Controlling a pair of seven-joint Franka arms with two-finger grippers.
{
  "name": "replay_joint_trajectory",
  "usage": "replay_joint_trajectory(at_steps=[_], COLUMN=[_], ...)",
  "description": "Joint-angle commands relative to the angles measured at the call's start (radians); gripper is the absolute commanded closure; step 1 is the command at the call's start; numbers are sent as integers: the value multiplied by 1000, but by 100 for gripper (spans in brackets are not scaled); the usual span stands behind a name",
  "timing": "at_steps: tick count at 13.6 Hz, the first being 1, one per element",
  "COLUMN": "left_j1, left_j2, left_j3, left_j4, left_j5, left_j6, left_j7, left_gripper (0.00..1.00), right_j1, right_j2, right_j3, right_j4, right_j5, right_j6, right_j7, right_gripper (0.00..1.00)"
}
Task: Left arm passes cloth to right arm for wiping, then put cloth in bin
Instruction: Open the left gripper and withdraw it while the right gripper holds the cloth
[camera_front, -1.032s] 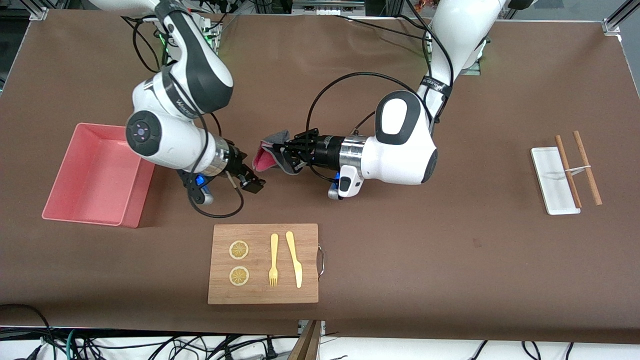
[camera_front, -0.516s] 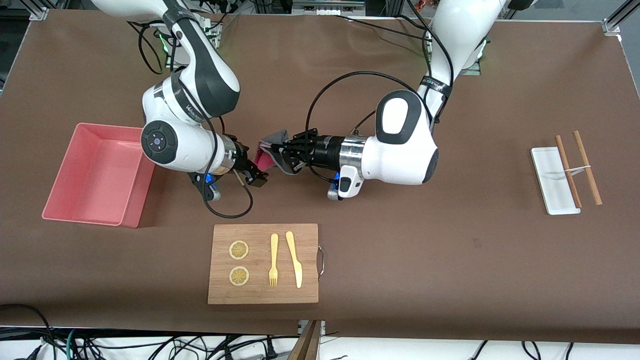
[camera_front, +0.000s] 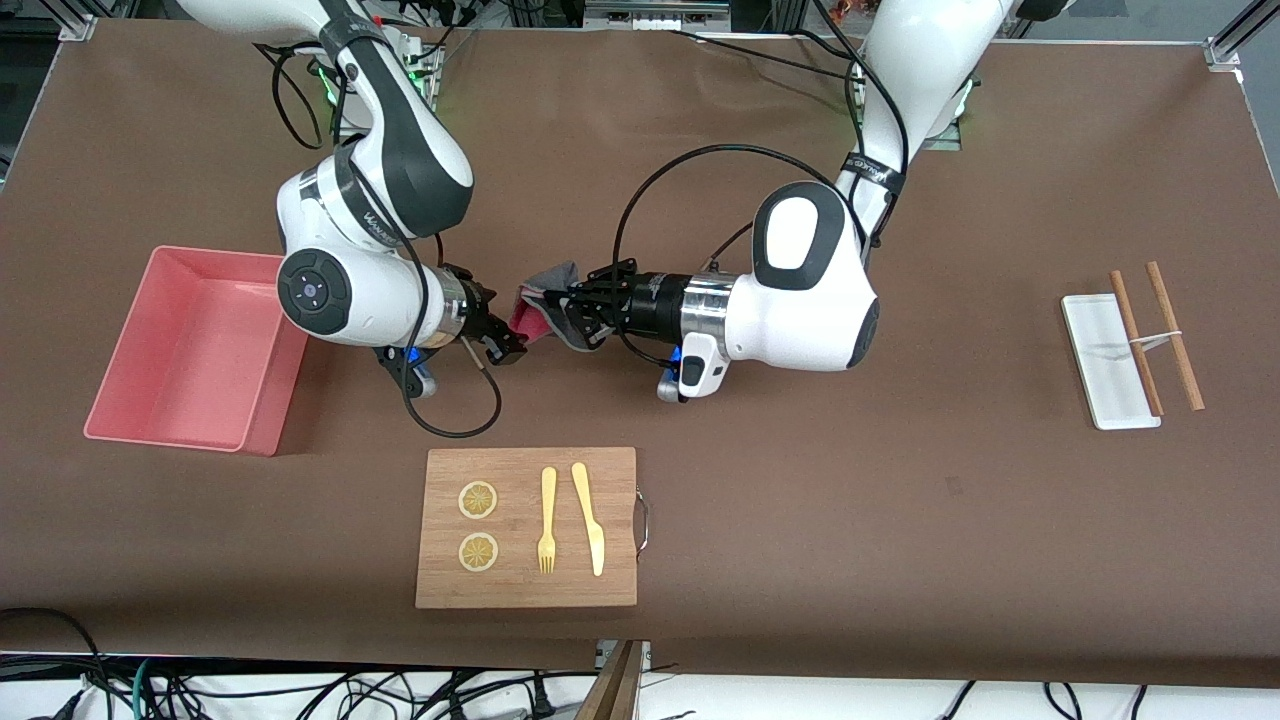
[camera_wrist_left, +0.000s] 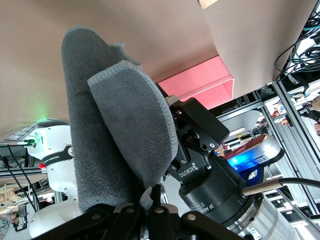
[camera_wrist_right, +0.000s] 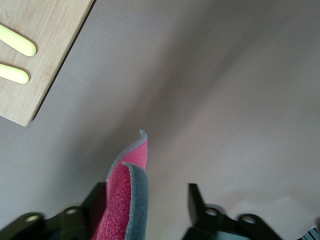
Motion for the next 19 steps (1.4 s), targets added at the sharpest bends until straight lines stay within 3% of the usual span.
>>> replay_joint_trajectory(at_steps=[1,2,5,6,11,12,16,19], left_j1=[-2,-2,2,2,4,4,25,56], left_j2=[20,19,19,19,19,17,-3,-55], left_j3=[8,8,10,10,11,11,21,19], left_j4=[37,37,37,38,37,38,37,35], left_j5=[-25,-23,-20,-20,-20,-20,23,107], left_j6=[-3,-3,-6,-6,-6,-7,-7,-24], left_j7=[-15,-15,-14,-14,-14,-14,-11,-12], left_gripper=[100,100,100,100,99,91,0,0], right_j1=[-6,-6,-8,-8,-9,-9,-11,-11], right_j2=[-14,-14,-12,-12,-12,-12,-12,-12], right_j3=[0,0,0,0,0,0,0,0], right_j4=[-3,-3,-3,-3,0,0,3,6], right_j5=[21,21,55,55,92,92,90,90], right_j6=[-32,-35,-38,-38,-38,-40,-40,-40], right_j7=[-4,-4,-7,-7,-6,-6,-6,-7], right_gripper=[56,60,93,100,100,100,100,100])
